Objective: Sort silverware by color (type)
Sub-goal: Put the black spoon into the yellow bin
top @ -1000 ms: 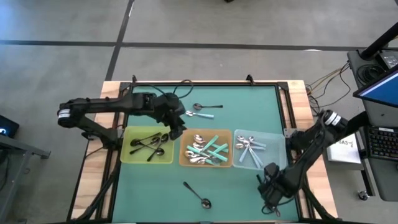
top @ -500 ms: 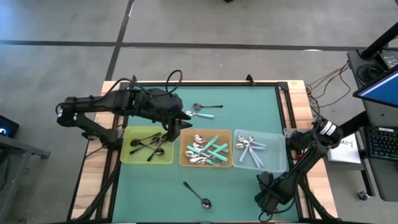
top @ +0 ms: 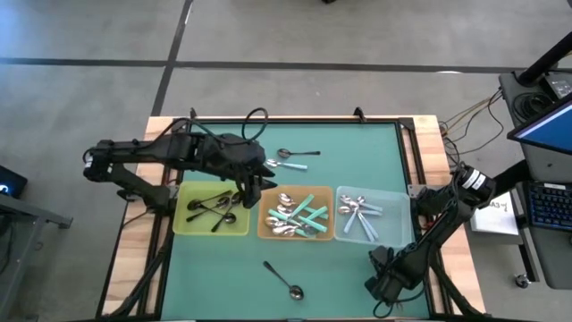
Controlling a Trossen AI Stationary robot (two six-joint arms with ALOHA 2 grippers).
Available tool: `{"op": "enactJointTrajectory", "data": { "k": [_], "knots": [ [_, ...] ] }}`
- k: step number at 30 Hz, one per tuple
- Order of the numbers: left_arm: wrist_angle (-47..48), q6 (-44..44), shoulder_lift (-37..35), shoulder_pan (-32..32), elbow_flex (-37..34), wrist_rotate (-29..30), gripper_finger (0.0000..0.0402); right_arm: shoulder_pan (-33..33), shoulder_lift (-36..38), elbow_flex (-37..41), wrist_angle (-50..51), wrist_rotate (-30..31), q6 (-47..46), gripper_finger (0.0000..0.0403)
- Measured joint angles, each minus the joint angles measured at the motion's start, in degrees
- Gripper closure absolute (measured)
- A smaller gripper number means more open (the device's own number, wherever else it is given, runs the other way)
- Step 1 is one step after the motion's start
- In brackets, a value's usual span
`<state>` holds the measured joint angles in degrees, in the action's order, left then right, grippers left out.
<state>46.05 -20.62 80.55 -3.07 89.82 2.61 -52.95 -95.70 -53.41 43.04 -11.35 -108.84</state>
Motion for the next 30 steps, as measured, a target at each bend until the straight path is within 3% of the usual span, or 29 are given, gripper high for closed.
{"op": "enactJointTrajectory", "data": {
  "k": [5,11,17,21,25,30],
  "knots": [
    [0.07,0.09,0.76,-0.04,-0.39,-0.04,0.0267,0.0,-0.02,0.09,0.62,-0.11,0.75,0.0384],
    [0.03,0.57,2.2,-1.23,-0.84,-0.77,0.0267,-0.18,3.99,-0.47,2.86,2.35,0.48,0.0393],
    [-1.49,1.68,4.57,-4.83,-3.53,-1.66,0.0267,0.01,12.59,-4.65,13.61,16.49,0.76,0.0393],
    [-11.63,2.69,7.13,-7.05,-5.58,-1.65,0.0267,0.66,18.01,-6.14,14.97,32.12,2.0,0.0393],
    [-24.66,4.41,10.47,-8.42,-7.85,-1.65,0.0267,2.87,22.22,-6.71,14.94,47.11,7.85,0.0393],
    [-34.97,5.08,15.47,-8.73,-8.15,-2.1,0.0267,8.97,23.87,-9.03,12.2,57.75,21.83,0.0394]
  ]
}}
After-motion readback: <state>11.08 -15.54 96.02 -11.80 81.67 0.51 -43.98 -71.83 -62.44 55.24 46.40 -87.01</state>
